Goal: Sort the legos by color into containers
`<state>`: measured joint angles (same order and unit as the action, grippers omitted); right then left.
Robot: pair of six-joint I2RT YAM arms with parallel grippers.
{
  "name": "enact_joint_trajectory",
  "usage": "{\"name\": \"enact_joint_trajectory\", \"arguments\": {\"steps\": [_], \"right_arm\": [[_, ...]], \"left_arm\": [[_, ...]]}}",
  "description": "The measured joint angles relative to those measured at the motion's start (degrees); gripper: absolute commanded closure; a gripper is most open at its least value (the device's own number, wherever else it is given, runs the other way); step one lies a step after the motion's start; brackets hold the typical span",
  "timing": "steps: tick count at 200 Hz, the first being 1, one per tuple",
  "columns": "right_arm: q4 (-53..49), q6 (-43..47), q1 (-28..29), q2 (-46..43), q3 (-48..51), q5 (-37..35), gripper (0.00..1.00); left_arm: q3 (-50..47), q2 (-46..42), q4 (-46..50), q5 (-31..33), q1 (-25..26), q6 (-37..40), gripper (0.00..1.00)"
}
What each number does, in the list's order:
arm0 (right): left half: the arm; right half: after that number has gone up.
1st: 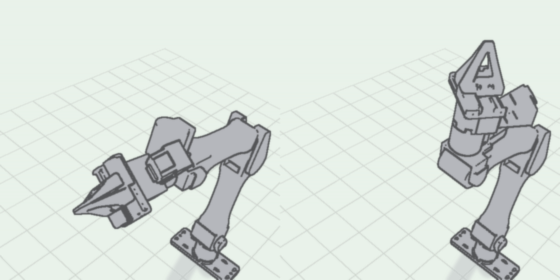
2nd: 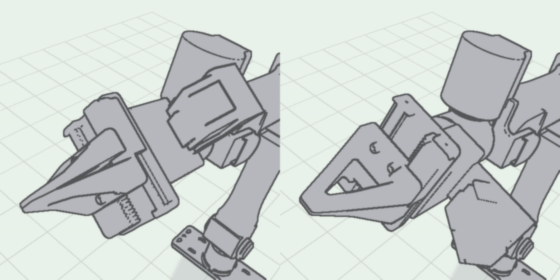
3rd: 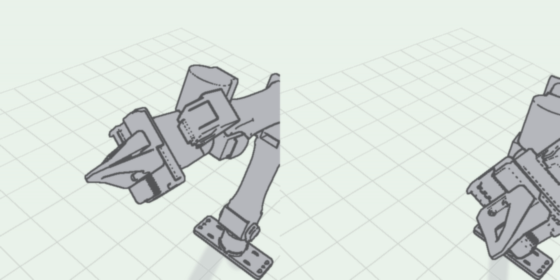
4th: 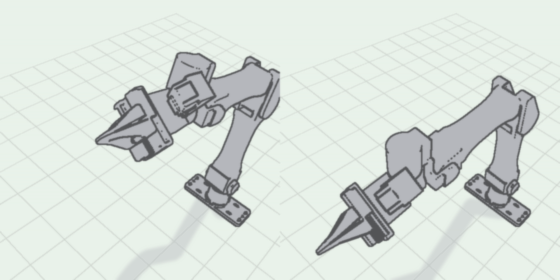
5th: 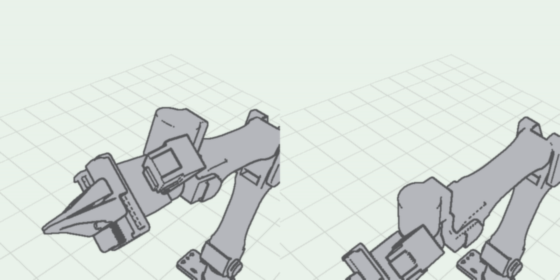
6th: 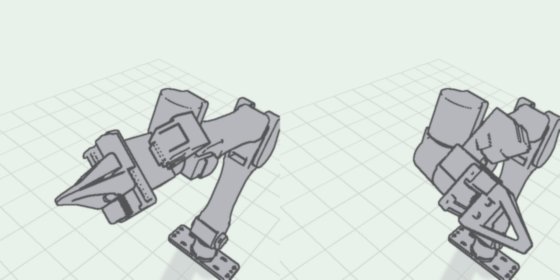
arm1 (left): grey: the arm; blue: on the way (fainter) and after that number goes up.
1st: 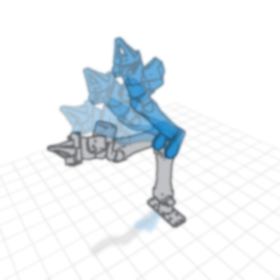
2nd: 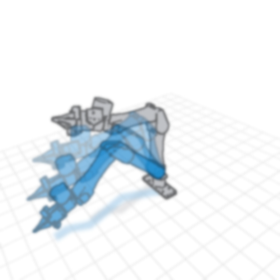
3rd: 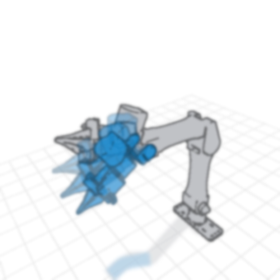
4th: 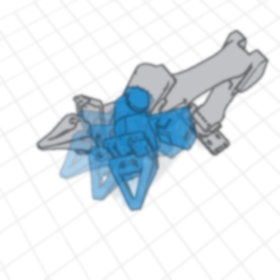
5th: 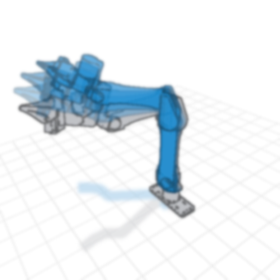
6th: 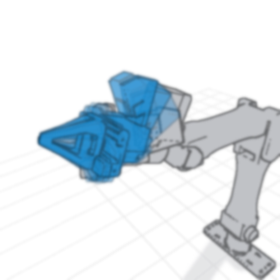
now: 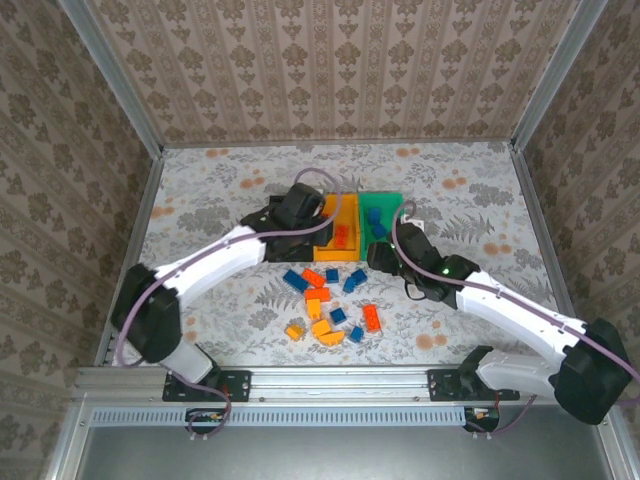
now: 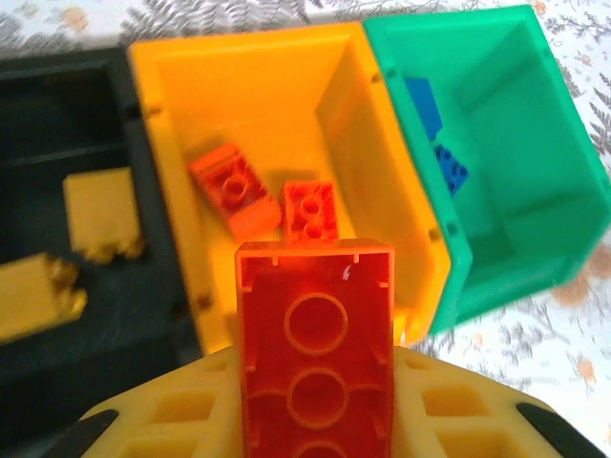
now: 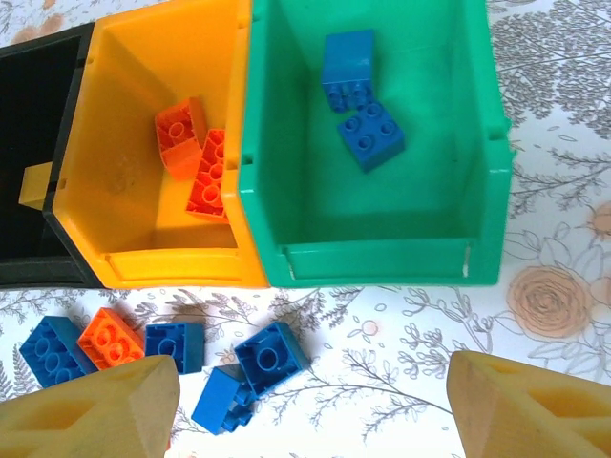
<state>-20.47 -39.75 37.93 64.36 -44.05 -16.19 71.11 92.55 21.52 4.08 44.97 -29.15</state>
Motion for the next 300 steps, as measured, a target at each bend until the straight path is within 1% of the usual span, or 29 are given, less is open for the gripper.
{"name": "enact_joint_trajectory", "arguments": {"steps": [22, 42, 57, 70, 93, 121, 141, 163, 187, 219, 239, 269, 300], "right_arm": [[-1.1, -0.2, -0.2, -2.7, 1.7, 0.0, 0.24], [-1.6, -0.2, -0.4, -4.2, 2.7, 0.0, 0.24], [-1.6, -0.2, -0.5, -4.7, 3.5, 0.1, 0.24], [-1.6, -0.2, -0.5, -4.8, 4.2, 0.5, 0.24], [-1.6, -0.2, -0.5, -4.7, 5.5, 1.7, 0.24], [-1.6, -0.2, -0.5, -4.7, 6.0, 3.3, 0.23], [-1.3, -0.2, -0.5, -4.3, 6.3, 4.9, 0.24], [-0.6, -0.1, -0.3, -3.1, 7.3, 6.9, 0.24], [-0.3, 0.0, 1.2, -1.1, 8.2, 8.8, 0.24], [-0.2, 0.1, 5.4, 3.0, 8.9, 10.2, 0.23], [-0.3, 0.1, 8.2, 5.7, 9.1, 10.2, 0.24], [-0.3, 0.1, 11.6, 8.2, 9.3, 10.1, 0.24], [-0.3, 0.1, 13.4, 11.4, 9.3, 8.8, 0.25]], "left_arm": [[6.8, 8.3, -0.1, 0.0, 0.0, 1.3, 0.74], [11.1, 13.7, 0.3, 0.0, 0.0, 2.0, 0.73], [13.5, 16.8, 0.9, 0.0, -0.1, 2.0, 0.69], [14.7, 18.8, 1.3, 0.0, -0.3, 2.0, 0.65], [16.0, 21.0, 2.2, 0.0, -0.8, 1.9, 0.53], [16.1, 21.4, 2.4, -0.3, -1.0, 1.5, 0.39], [15.7, 20.7, 1.7, -0.9, -0.8, 1.0, 0.33], [13.2, 16.7, 0.9, -1.3, -0.3, 0.6, 0.26], [7.9, 7.6, -1.2, -1.2, 1.4, 0.4, 0.2], [-1.0, -5.9, -4.8, -0.7, 4.0, 0.0, 0.18], [-8.0, -12.3, -5.8, 0.3, 4.5, -1.0, 0.18], [-17.8, -19.0, -4.9, 2.2, 4.5, -2.8, 0.14], [-23.6, -24.9, -3.6, 4.7, 4.5, -4.6, 0.07]]}}
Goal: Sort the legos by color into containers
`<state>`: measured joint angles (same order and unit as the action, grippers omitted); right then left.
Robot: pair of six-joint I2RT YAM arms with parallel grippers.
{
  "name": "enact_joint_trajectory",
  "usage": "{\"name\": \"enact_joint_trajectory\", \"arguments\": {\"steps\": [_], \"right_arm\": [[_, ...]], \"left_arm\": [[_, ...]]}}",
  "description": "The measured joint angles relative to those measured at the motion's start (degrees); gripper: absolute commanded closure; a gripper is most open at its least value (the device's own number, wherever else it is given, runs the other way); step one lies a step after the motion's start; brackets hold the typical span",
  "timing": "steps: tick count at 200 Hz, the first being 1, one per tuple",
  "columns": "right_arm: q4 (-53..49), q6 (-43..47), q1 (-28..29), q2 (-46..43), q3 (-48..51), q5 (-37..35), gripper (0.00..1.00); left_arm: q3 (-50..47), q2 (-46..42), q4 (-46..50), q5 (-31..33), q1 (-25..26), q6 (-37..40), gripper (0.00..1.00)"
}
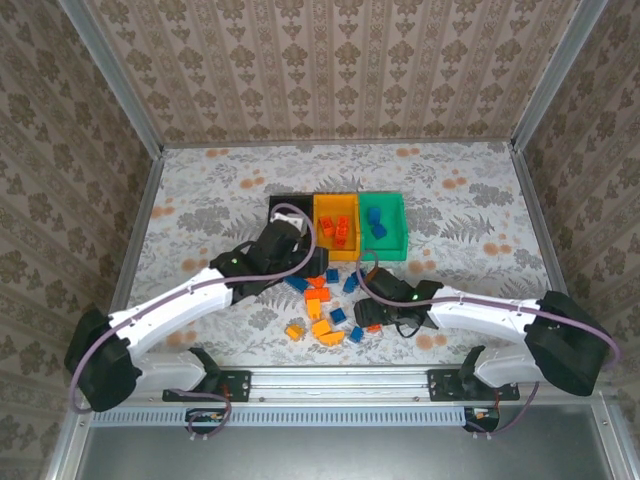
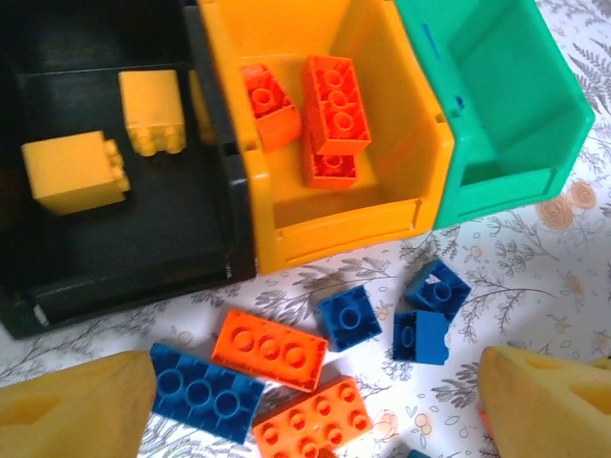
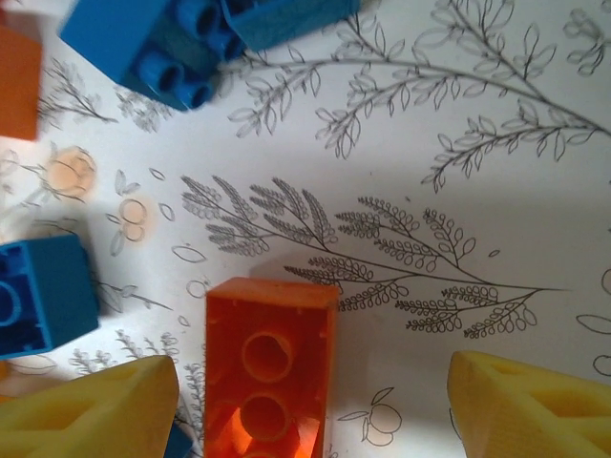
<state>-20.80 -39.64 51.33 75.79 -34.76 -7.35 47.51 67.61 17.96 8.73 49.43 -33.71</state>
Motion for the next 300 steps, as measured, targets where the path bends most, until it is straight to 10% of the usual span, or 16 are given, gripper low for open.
{"name": "enact_joint_trajectory", "arguments": {"steps": [112, 177, 254, 300], "right_arm": [[-4.2, -1.0, -0.5, -1.8, -0.3, -6.3, 0.71], [-8.0, 5.5, -4.7, -4.9, -17.4, -6.9, 0.71], [-5.0, 9.5, -9.9, 25.1, -44.9, -5.3, 0.67], [-5.3, 8.9, -11.7, 35.6, -53.4, -5.3, 0.47]], "left_arm": [[-8.5, -9.4, 0.9, 2.3, -3.4, -4.1, 0.0], [-12.4, -12.5, 1.0, 1.1, -3.8, -4.2, 0.03], [-16.8, -16.9, 3.1, -0.9, -3.7, -5.3, 0.03], [-17.7, -17.8, 3.6, -1.5, -3.7, -5.3, 0.03]]}}
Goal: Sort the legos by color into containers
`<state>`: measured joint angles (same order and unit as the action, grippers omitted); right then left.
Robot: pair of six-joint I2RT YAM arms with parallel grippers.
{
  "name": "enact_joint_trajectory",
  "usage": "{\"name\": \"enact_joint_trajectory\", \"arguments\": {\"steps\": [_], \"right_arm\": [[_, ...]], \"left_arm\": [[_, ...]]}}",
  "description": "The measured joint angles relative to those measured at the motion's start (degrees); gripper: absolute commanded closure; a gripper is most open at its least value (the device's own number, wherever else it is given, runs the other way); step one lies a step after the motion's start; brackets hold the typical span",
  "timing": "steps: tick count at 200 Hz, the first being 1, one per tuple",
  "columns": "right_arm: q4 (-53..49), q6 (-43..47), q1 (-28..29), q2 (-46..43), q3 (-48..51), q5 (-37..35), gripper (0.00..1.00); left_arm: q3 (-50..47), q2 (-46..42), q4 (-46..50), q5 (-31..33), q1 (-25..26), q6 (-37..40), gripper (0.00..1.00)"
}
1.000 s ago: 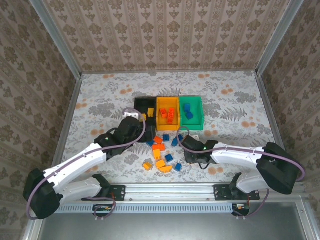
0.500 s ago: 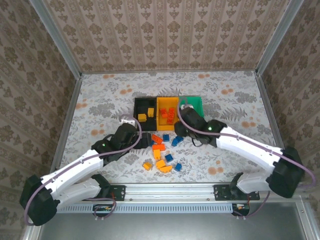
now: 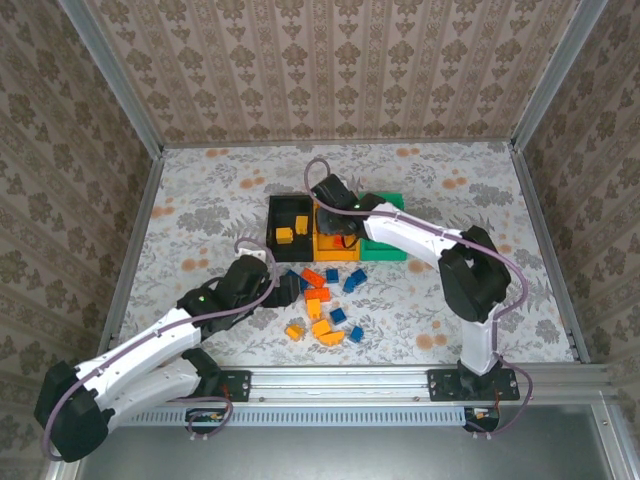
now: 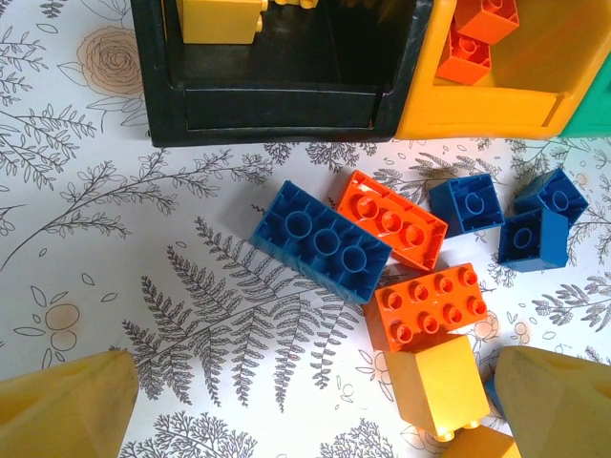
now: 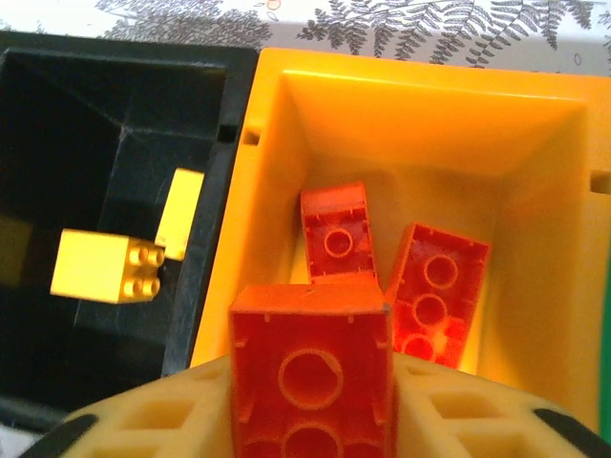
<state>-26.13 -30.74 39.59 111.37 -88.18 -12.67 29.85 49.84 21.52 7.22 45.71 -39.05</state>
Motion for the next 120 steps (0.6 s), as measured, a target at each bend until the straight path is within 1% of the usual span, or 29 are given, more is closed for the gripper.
{"name": "enact_joint_trajectory", "arguments": {"steps": [14, 29, 53, 66, 88, 120], "right_arm": [[0.0, -0.7, -0.4, 1.1, -0.9, 0.2, 0.35], [-0.1, -0.9, -0.7, 1.1, -1.1, 0.4, 0.29], [0.0, -0.9, -0.8, 0.7, -1.1, 1.0, 0.26], [0.4, -0.9, -0.7, -1.0, 0.2, 1.4, 0.25], [0.6, -1.1, -0.4, -7.6, 5.9, 2.0, 0.24], [1.8, -2.0, 1.3, -19.9, 17.7, 3.4, 0.23]], "left_arm": [[0.0, 0.0, 0.0, 0.0, 0.0, 0.0, 0.03], [0.0, 0.0, 0.0, -0.2, 0.0, 0.0, 0.02], [0.0, 0.0, 0.0, -0.5, 0.0, 0.0, 0.02], [0.0, 0.0, 0.0, -0.6, 0.0, 0.0, 0.02], [0.0, 0.0, 0.0, -0.9, 0.0, 0.0, 0.02], [0.0, 0.0, 0.8, -1.2, 0.0, 0.0, 0.02]]}}
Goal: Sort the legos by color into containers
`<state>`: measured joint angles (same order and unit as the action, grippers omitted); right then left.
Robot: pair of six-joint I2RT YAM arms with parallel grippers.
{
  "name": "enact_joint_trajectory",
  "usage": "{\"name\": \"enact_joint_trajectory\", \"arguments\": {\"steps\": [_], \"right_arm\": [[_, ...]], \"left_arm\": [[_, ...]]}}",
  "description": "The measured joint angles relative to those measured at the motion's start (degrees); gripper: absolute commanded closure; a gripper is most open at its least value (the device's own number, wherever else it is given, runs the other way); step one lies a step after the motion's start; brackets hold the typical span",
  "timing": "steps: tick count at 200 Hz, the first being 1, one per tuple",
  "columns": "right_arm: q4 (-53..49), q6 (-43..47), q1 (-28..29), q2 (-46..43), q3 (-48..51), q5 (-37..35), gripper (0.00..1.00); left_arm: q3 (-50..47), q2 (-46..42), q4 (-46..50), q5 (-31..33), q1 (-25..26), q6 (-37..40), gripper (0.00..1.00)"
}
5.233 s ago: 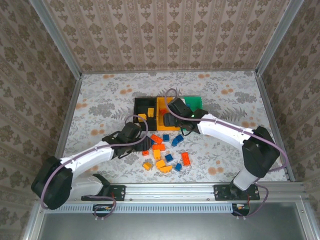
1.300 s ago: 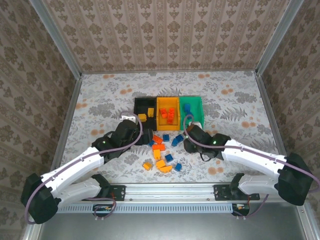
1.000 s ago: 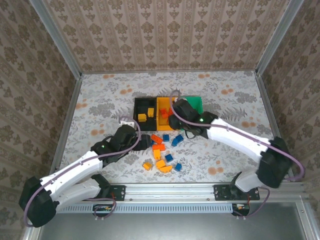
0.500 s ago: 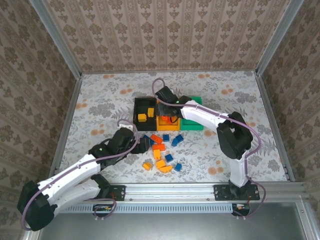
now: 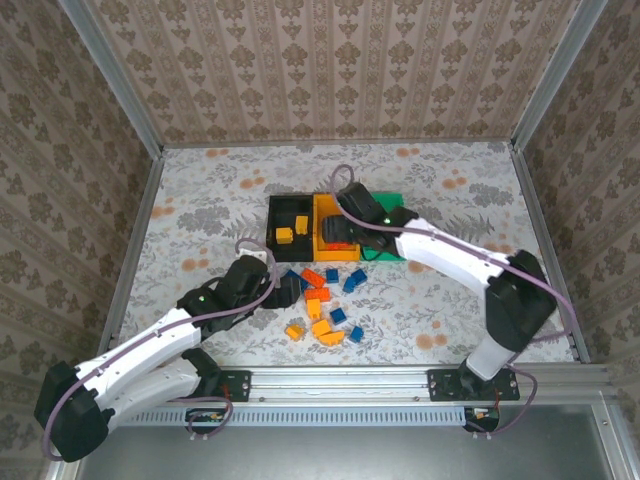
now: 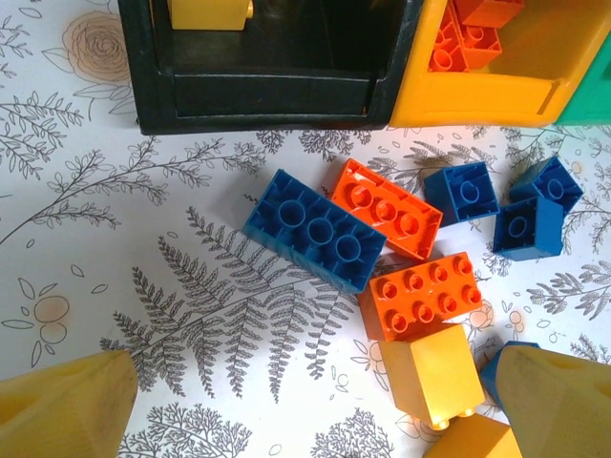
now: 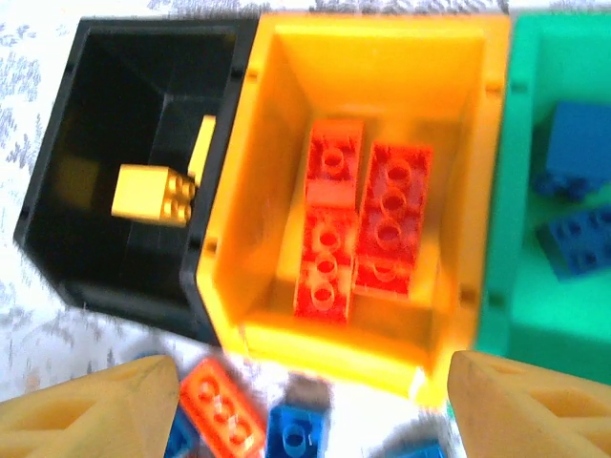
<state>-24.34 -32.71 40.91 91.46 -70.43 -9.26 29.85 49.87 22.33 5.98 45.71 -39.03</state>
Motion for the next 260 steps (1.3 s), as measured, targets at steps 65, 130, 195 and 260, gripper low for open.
{"name": "enact_joint_trajectory", "arguments": {"steps": [65, 130, 195, 260], "right_arm": [[-3.0, -0.5, 9.4, -16.6, 23.8, 3.9, 0.23], [-2.6, -2.0, 19.6, -17.0, 32.0, 5.2, 0.21], [-0.2, -2.1, 21.6, -9.3, 30.3, 4.5, 0.3], [-0.1, -3.5, 21.6, -8.4, 30.4, 1.9, 0.6]], "left_arm": [[0.0, -0.2, 1.1, 0.0, -0.6, 0.0, 0.01], [-0.6, 1.2, 0.4, -0.8, -1.6, 0.0, 0.01], [-0.7, 0.6, 0.5, -1.3, -2.0, 0.0, 0.01], [-1.0, -0.1, 0.9, -1.3, -2.1, 0.0, 0.0]]}}
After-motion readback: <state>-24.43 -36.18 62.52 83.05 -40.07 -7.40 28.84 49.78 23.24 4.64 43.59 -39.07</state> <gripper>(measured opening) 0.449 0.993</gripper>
